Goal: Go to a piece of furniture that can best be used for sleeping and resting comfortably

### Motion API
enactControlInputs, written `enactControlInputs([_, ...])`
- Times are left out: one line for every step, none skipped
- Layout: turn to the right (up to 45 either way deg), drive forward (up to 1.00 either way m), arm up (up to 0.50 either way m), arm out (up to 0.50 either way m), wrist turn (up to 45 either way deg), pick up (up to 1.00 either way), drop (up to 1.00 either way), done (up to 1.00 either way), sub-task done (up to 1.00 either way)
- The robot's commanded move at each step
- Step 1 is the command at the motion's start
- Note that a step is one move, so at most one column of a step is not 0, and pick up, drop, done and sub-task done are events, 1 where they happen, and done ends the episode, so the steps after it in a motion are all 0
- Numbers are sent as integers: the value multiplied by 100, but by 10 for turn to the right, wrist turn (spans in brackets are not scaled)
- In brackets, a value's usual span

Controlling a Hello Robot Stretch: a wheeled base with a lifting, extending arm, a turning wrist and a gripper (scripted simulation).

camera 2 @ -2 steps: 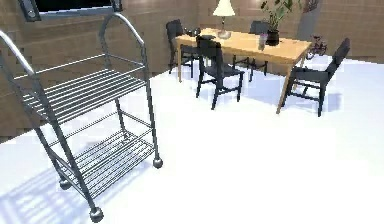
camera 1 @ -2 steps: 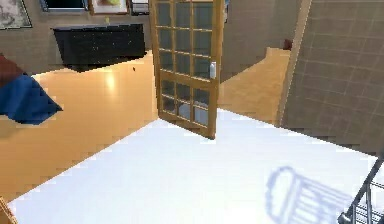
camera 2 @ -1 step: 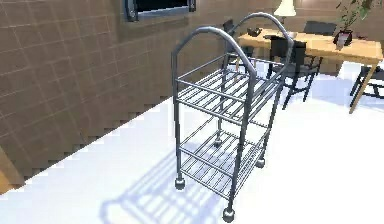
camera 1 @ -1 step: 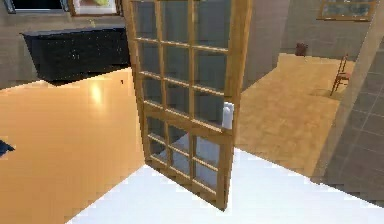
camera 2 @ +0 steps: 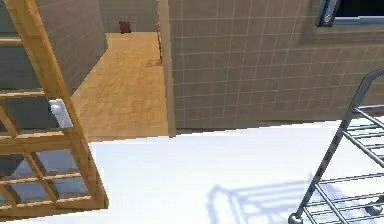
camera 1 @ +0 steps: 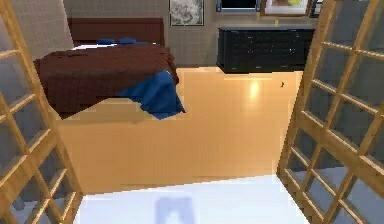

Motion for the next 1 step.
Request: enactControlInputs([-120, 0, 0, 0, 0, 0, 0, 0, 0])
